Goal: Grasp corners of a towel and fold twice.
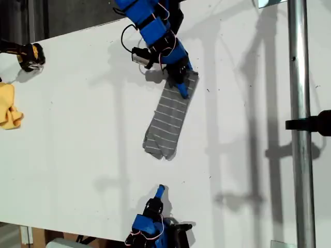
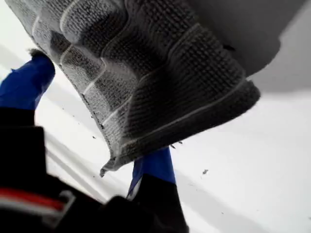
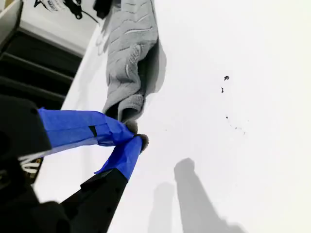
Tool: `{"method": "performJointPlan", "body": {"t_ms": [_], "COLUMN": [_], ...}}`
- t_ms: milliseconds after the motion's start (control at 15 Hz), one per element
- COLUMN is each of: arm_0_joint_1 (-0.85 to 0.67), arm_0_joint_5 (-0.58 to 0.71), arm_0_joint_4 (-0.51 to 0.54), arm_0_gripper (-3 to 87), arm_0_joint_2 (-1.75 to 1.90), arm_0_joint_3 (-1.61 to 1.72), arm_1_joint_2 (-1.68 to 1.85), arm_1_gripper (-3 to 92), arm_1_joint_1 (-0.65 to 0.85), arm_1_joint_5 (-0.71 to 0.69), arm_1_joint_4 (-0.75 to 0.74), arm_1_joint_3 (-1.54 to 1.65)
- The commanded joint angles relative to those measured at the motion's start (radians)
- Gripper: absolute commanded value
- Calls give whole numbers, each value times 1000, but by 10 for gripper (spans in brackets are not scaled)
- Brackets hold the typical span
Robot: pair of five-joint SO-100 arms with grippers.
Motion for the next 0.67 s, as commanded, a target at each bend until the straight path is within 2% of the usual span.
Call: {"method": "performJointPlan", "body": {"t_ms": [0,133,200,333,600], "arm_0_joint_1": [14,18,20,20,15], "arm_0_joint_5": [0,-3,-3,-2,2], "arm_0_joint_4": [6,8,8,8,8], "arm_0_gripper": [-15,-15,-15,-15,-15], "arm_0_joint_2": [8,8,8,8,8], "arm_0_joint_3": [2,2,2,2,2], "arm_1_joint_2": [72,109,120,158,284], "arm_1_gripper": [279,72,34,0,0], "arm_1_joint_1": [58,66,64,54,18], "arm_1_joint_5": [-29,-17,-14,-28,-54], "arm_1_joint_4": [67,126,152,189,308], "arm_1_joint_3": [-28,-25,-29,-31,-83]}}
